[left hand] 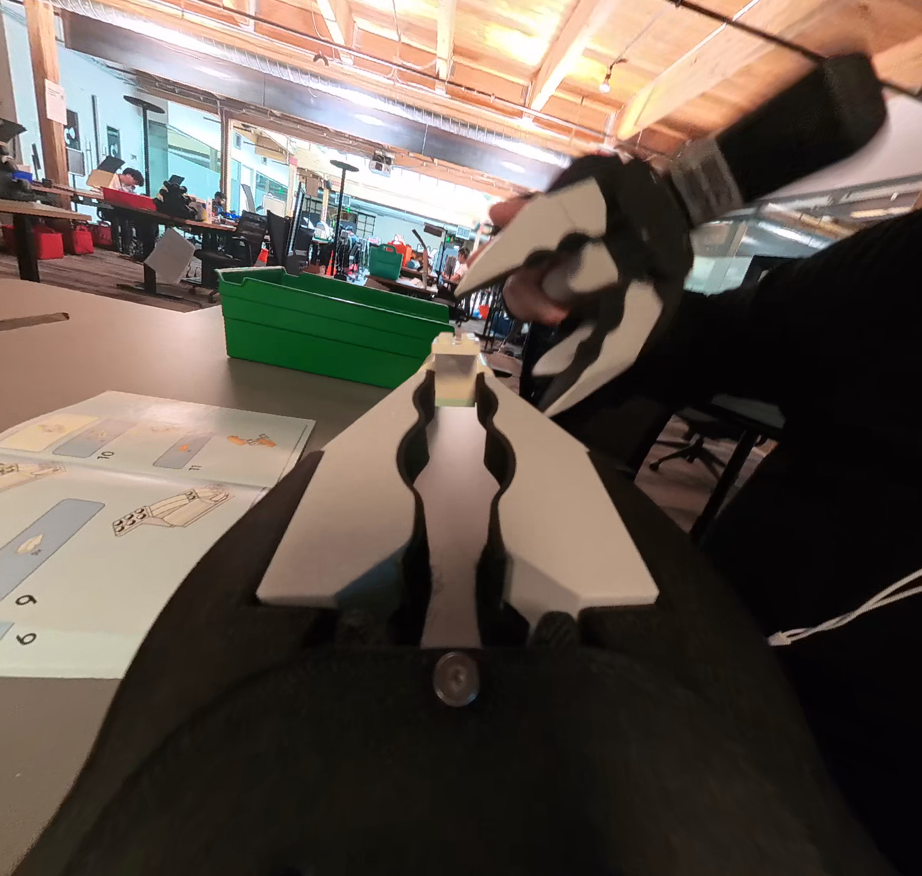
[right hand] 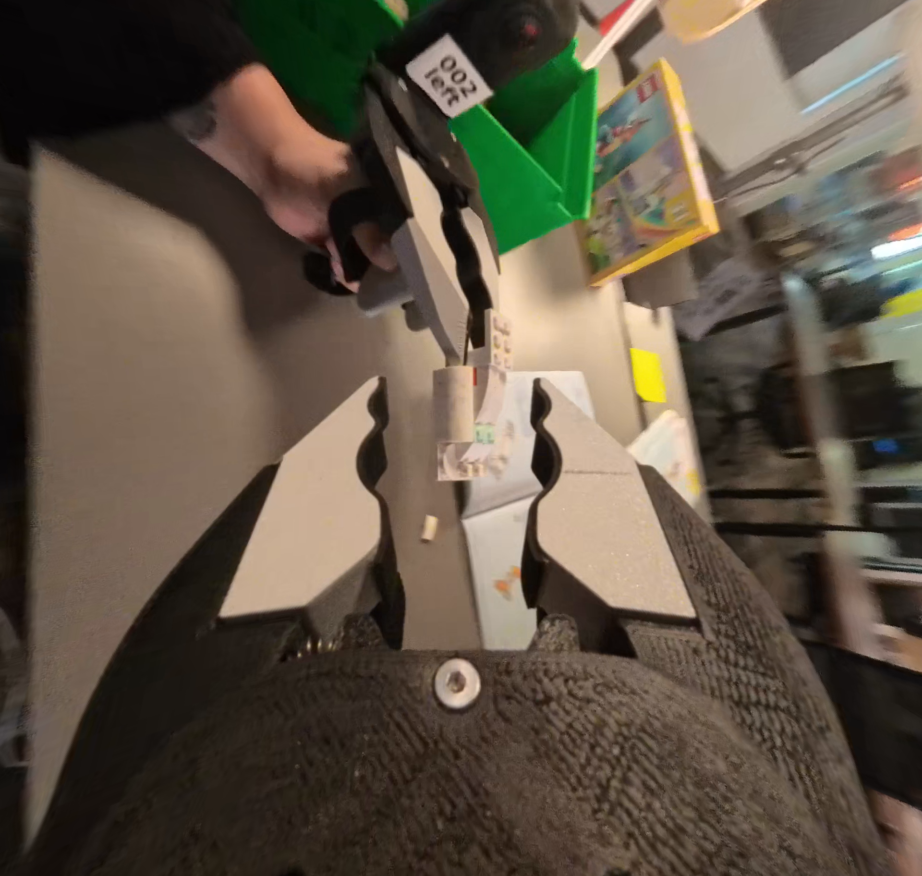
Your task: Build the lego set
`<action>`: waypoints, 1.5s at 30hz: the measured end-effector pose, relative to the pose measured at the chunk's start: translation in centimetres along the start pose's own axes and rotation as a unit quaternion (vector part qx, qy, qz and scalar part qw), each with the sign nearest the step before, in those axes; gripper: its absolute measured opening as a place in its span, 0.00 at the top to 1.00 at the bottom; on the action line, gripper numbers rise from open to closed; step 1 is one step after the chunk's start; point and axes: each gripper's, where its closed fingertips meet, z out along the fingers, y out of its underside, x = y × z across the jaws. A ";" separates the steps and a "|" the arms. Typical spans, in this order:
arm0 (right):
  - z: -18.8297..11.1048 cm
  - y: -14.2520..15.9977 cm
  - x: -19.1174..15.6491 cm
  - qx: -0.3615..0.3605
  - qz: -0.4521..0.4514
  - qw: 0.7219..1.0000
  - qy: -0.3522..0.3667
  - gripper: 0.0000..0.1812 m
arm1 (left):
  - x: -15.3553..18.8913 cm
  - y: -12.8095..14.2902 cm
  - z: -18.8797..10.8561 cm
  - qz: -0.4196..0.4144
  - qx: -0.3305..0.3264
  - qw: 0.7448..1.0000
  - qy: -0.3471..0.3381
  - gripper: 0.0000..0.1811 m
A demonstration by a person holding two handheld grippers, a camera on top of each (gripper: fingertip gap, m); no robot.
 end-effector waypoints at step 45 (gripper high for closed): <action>1.2 2.4 -0.2 -0.100 -0.235 0.958 0.127 0.89 | 0.0 1.9 0.7 -0.072 -0.035 0.997 0.006 0.92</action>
